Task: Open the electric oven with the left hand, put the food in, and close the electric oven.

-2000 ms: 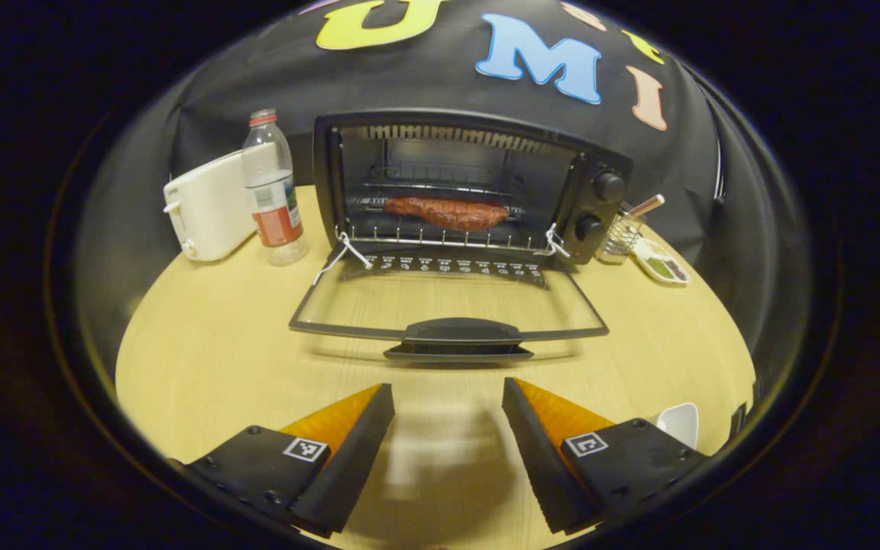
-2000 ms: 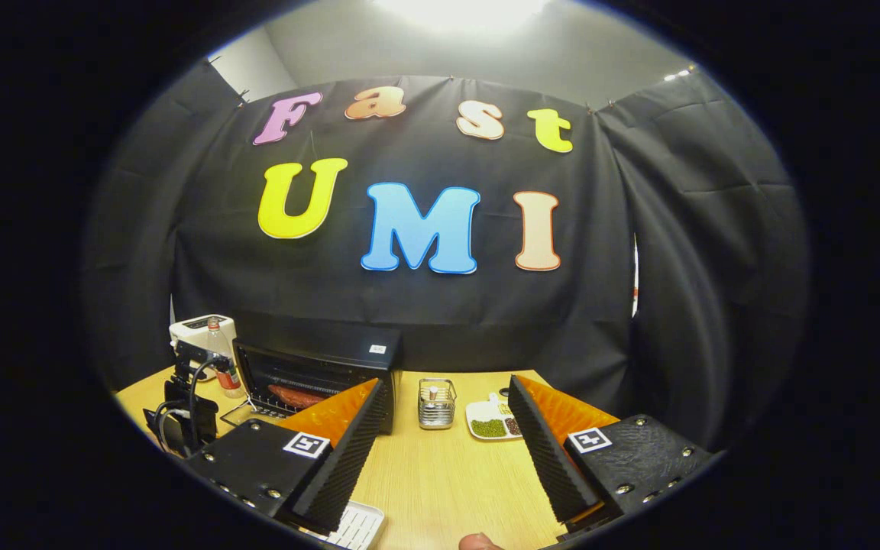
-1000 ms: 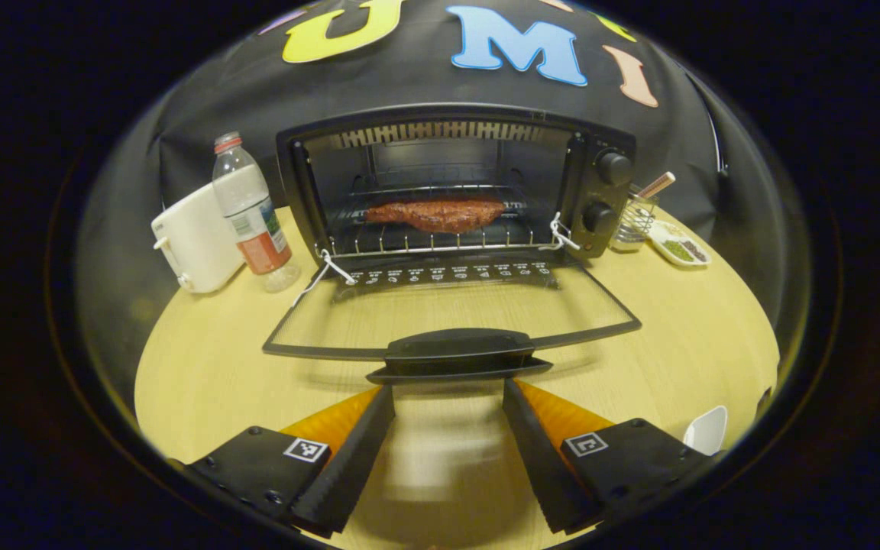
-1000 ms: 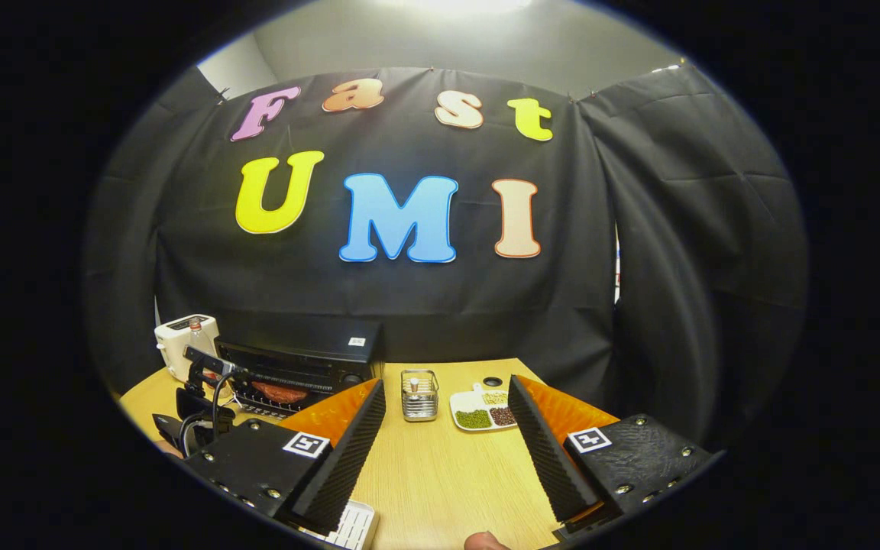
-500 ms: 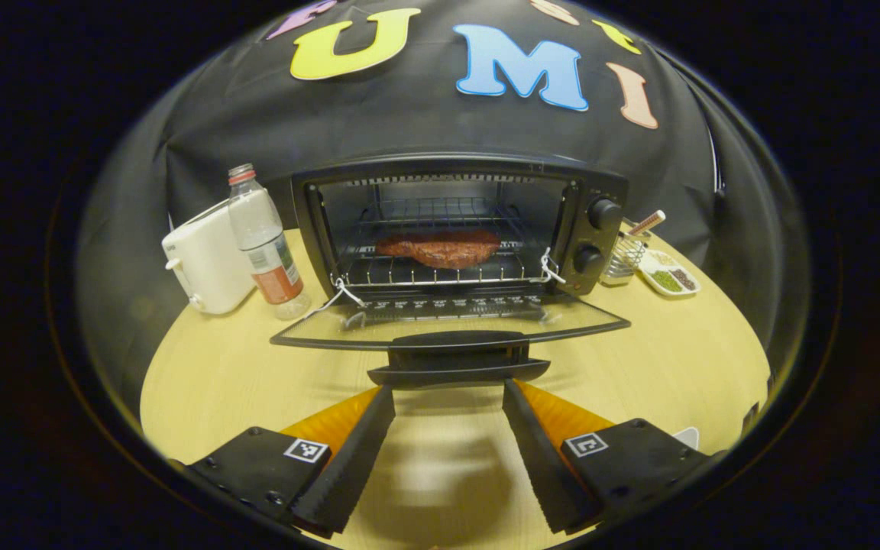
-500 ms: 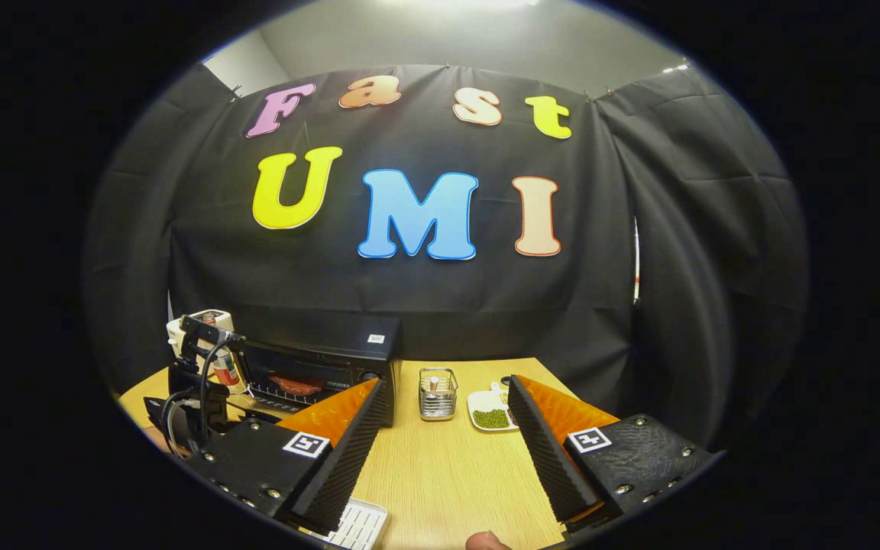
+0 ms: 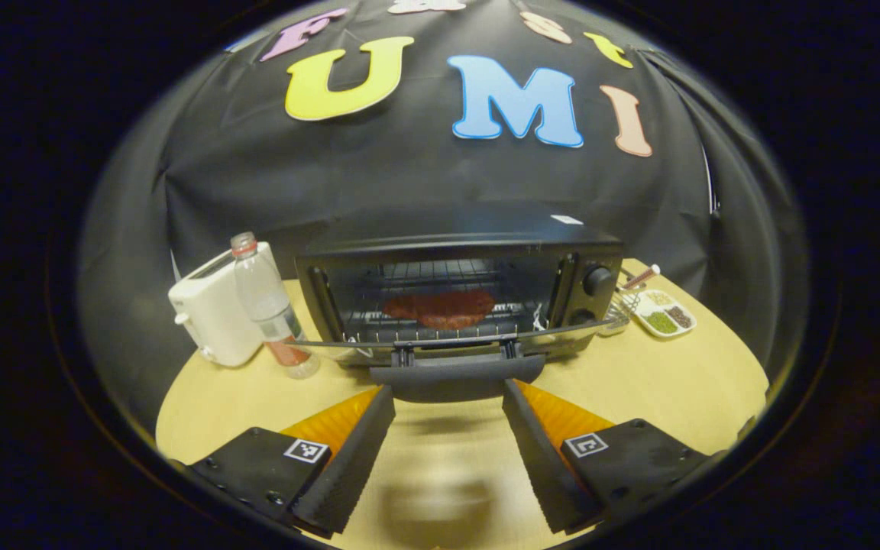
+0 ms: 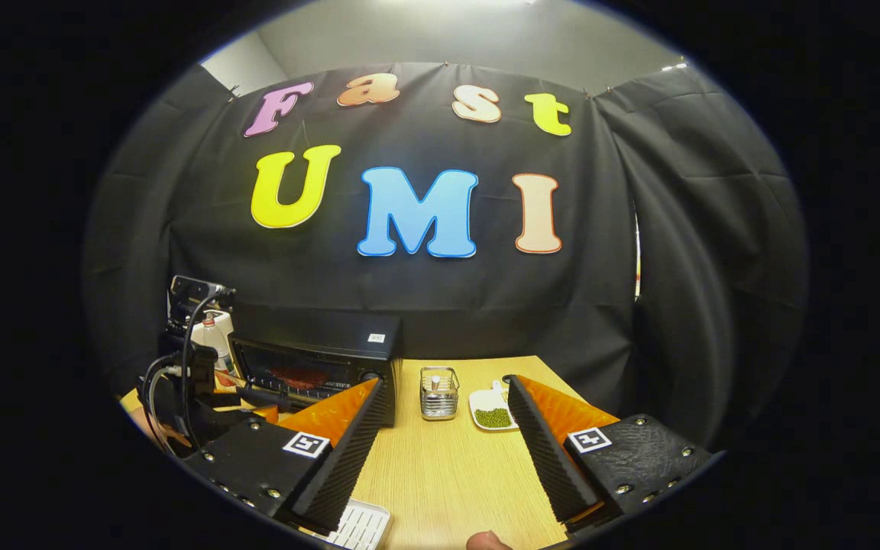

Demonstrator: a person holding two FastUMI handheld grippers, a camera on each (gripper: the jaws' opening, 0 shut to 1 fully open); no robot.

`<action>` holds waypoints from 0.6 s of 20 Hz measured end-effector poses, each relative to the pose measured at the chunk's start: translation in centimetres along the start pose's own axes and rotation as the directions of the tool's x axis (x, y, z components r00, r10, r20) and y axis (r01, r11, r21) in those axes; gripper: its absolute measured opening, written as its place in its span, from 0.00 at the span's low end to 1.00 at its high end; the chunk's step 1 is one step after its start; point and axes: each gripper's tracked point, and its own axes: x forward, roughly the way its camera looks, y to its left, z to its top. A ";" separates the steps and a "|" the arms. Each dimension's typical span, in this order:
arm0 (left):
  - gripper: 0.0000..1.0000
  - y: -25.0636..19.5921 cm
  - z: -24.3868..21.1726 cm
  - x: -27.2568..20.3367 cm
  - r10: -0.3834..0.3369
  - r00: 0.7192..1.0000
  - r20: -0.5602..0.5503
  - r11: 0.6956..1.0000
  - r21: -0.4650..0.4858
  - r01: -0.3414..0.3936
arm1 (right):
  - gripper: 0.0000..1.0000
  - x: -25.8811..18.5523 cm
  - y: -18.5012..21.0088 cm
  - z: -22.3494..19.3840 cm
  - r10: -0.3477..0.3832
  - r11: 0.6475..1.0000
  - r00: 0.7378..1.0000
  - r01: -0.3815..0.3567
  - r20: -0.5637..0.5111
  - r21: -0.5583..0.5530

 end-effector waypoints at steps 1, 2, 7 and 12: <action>1.00 0.2 1.0 0.1 0.002 1.000 0.020 1.000 0.009 -0.002 | 0.98 0.0 0.0 0.0 -0.001 1.000 1.000 0.001 -0.001 -0.003; 0.97 0.4 1.8 0.4 0.003 0.999 0.034 1.000 0.020 -0.003 | 0.98 0.0 0.0 -0.1 -0.002 1.000 1.000 0.002 -0.003 -0.002; 1.00 0.8 6.2 2.2 -0.010 0.991 0.131 0.999 0.036 0.005 | 0.98 0.6 0.4 -0.4 -0.006 1.000 1.000 0.006 -0.010 0.018; 0.96 0.4 10.3 -1.4 -0.024 0.965 0.263 1.000 0.018 0.020 | 0.98 1.1 0.6 0.8 0.004 0.999 1.000 -0.005 0.016 0.051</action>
